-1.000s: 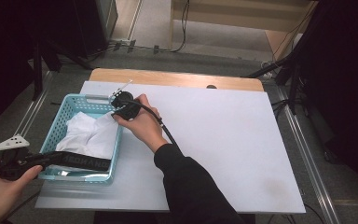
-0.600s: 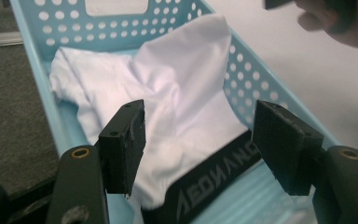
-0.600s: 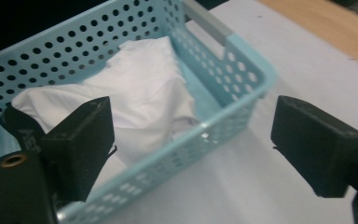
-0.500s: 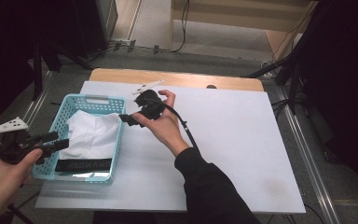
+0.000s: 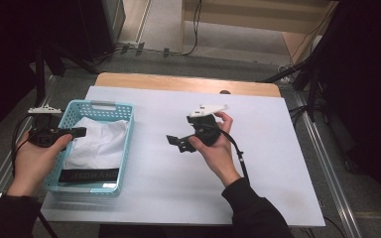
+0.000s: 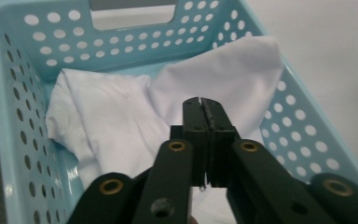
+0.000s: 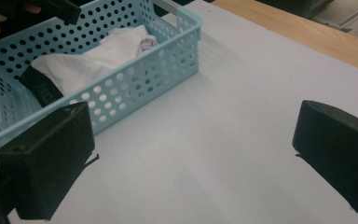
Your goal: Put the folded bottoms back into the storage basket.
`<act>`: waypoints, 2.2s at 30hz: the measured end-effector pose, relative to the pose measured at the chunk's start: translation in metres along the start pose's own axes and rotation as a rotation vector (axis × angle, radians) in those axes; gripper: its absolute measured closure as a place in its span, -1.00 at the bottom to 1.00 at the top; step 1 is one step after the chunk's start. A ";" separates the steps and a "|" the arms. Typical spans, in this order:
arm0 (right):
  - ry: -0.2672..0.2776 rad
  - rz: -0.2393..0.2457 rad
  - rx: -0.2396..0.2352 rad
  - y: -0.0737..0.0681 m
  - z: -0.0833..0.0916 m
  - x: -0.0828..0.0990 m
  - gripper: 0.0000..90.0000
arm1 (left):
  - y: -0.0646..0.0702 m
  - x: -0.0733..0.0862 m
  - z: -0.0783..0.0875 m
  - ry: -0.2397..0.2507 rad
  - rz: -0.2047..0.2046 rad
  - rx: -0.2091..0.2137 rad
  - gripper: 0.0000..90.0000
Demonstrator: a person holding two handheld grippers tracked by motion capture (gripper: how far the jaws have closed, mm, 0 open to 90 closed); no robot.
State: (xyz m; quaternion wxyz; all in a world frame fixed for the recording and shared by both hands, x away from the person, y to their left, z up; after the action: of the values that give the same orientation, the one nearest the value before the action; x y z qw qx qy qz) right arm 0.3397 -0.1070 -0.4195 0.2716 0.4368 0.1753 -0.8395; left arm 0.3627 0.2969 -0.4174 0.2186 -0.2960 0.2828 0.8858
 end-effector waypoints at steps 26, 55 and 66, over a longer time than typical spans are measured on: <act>0.042 -0.183 0.141 0.046 0.103 0.135 -1.00 | -0.041 0.008 -0.073 -0.197 0.085 -0.251 0.91; 0.060 -0.203 0.212 0.056 0.126 0.154 -1.00 | 0.036 -0.024 -0.006 0.105 -0.027 -0.117 1.00; 0.065 -0.202 0.225 0.057 0.127 0.156 -1.00 | 0.026 -0.044 -0.053 -0.020 0.020 -0.130 1.00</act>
State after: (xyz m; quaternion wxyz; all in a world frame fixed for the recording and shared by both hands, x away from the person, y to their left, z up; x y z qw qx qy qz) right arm 0.2202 -0.2672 -0.4809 0.1291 0.4717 0.1319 -0.8622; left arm 0.4018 0.2350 -0.4145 0.1930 -0.2978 0.2254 0.9073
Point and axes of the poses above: each handheld gripper's, and its own axes: z roughly backward along the jaws, x roughly out of its underside, y roughly to its right, the point moved 2 cm from there along -z, roughly forward along the jaws, and after that the axes turned 13 degrees about x, right-handed, at the moved point
